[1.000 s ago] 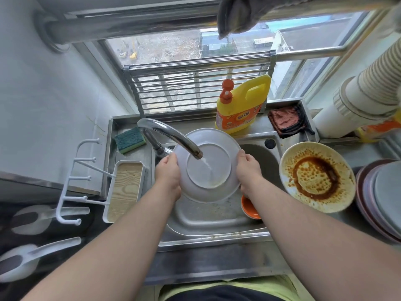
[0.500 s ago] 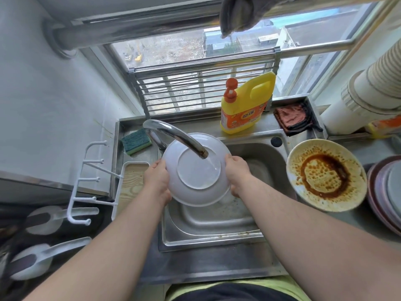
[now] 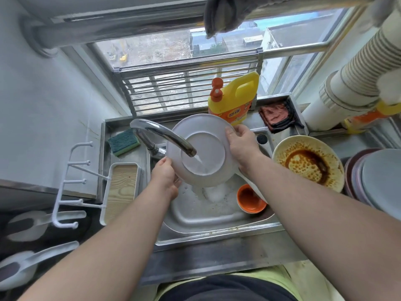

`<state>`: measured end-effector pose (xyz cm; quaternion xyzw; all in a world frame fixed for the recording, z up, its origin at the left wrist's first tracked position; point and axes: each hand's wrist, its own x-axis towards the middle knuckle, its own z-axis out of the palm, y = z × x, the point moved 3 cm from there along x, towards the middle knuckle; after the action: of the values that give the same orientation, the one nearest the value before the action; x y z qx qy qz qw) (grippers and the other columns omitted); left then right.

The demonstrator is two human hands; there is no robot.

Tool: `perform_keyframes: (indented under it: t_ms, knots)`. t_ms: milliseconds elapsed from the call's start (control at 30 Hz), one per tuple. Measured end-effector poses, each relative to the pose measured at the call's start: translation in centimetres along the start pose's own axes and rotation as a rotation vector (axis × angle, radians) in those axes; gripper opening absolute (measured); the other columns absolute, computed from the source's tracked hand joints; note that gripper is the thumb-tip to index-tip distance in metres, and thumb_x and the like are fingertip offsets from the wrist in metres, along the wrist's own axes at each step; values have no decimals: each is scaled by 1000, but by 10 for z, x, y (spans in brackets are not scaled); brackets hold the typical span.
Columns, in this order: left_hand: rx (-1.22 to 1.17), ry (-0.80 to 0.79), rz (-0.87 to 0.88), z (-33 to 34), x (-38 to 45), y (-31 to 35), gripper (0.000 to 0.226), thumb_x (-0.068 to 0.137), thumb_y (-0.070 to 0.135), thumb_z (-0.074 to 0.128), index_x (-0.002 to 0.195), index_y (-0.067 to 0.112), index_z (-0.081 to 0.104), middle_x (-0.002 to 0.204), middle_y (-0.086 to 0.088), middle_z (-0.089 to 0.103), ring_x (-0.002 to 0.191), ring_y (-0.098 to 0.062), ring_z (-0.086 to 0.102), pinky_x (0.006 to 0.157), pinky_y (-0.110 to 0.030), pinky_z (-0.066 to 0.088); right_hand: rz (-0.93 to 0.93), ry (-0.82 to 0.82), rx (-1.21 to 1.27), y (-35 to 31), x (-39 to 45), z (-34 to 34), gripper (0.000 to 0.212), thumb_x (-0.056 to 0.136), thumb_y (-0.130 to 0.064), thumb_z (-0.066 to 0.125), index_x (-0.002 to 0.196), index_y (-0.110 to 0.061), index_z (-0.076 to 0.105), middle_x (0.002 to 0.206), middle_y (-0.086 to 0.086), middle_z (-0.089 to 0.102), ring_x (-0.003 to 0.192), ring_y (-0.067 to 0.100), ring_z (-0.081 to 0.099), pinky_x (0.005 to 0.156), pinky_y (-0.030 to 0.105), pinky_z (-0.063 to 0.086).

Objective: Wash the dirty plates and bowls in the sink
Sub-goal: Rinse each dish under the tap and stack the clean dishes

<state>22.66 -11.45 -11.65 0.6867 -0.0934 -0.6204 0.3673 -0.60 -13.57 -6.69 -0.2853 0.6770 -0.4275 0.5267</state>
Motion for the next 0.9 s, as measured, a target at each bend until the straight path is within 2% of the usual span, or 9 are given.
perform_keyframes:
  t_ms: [67,133,233,333,433,533,667,833,900]
  knots:
    - [-6,-4,-28,4,-3,-5,27,109,32,49,131,30,65,118,1,78,106,-23,75,101,-43,54,-35,-1,-21,-2,-1,-5,10,103,-42,63,105,-33,66,110,-5,75,102,21,74,92,50,62]
    - [-9,-4,-70,7,-5,-13,27,110,29,47,131,29,65,117,0,78,110,-24,74,90,-39,57,-55,12,-73,-3,-4,-11,12,102,-45,64,107,-34,67,110,-6,75,101,20,73,91,50,62]
    - [-21,-21,-130,13,-11,-27,26,110,24,46,127,25,66,112,-6,79,100,-27,76,71,-37,58,-44,62,-175,0,-8,-25,17,101,-47,63,105,-32,68,104,-8,75,96,18,73,84,46,63]
    - [38,-69,-188,23,-22,-40,18,110,26,49,117,24,65,108,-5,77,91,-25,75,65,-36,57,-14,151,-278,5,-11,-45,18,100,-49,62,99,-32,69,101,-10,74,93,16,70,80,39,59]
    - [147,-129,-203,29,-29,-53,19,108,30,52,118,25,68,108,-3,78,87,-22,74,59,-31,58,76,210,-309,14,-13,-65,14,101,-38,61,95,-30,69,98,-6,72,92,18,68,79,37,57]
    - [223,-176,-148,32,-27,-57,24,108,36,54,125,22,65,115,-4,77,93,-24,74,60,-30,59,199,236,-233,31,-14,-79,15,94,-17,56,94,-19,72,90,7,71,81,27,65,68,35,52]
    - [242,-223,-79,35,-23,-52,27,107,35,56,127,17,63,116,-9,77,104,-31,75,79,-48,65,394,276,-113,63,-21,-86,11,89,-7,52,92,-9,63,78,9,52,67,24,48,59,30,38]
    - [299,-192,-34,21,-21,-39,25,109,36,53,122,15,62,111,-11,76,93,-28,74,73,-44,64,547,220,12,98,-37,-66,12,86,1,55,96,0,62,86,14,58,75,30,59,70,38,51]
    - [312,-163,-16,10,-18,-35,26,110,35,50,120,15,63,110,-10,75,89,-28,71,76,-46,64,592,164,52,110,-39,-53,16,82,1,57,97,3,63,92,14,64,82,31,64,74,42,56]
